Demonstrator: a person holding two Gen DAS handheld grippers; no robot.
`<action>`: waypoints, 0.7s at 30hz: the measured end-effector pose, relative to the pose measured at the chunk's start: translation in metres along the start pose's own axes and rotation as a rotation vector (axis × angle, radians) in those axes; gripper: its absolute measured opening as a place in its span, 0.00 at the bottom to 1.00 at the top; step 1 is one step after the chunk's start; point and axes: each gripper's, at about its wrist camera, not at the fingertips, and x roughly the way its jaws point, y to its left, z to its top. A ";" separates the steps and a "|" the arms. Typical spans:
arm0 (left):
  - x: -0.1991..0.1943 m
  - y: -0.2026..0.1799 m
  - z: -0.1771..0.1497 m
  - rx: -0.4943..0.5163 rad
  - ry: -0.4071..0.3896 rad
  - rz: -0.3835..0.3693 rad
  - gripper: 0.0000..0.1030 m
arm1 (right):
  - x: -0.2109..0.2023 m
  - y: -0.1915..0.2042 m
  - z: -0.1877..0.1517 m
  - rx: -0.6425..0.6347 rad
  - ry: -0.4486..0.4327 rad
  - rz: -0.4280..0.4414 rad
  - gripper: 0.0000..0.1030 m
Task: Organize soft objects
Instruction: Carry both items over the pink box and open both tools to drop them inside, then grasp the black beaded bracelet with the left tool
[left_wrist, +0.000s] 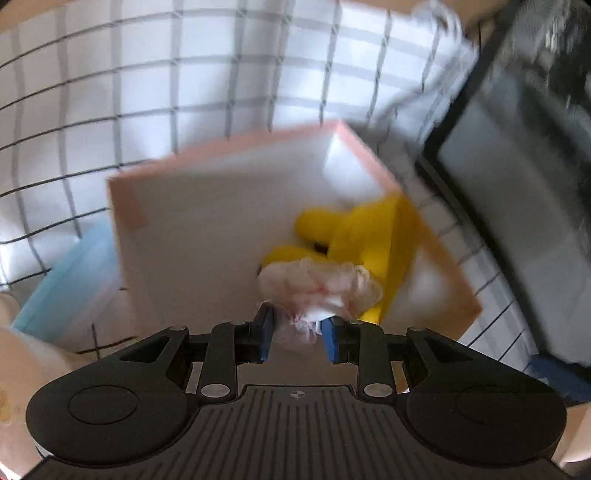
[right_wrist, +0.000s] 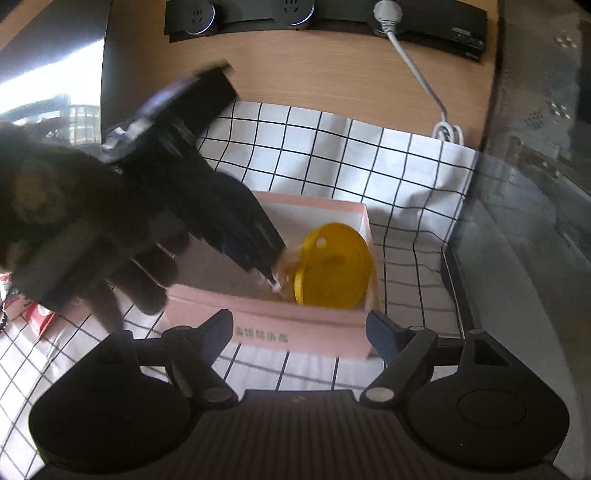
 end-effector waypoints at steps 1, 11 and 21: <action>0.004 -0.006 0.000 0.037 0.017 0.049 0.31 | -0.002 -0.001 -0.001 0.005 0.000 -0.002 0.77; -0.055 -0.014 -0.002 0.142 -0.060 0.143 0.32 | -0.009 -0.003 -0.008 0.018 0.003 0.000 0.77; -0.190 0.046 -0.093 -0.027 -0.517 0.091 0.32 | -0.001 0.026 0.000 0.020 -0.026 0.127 0.77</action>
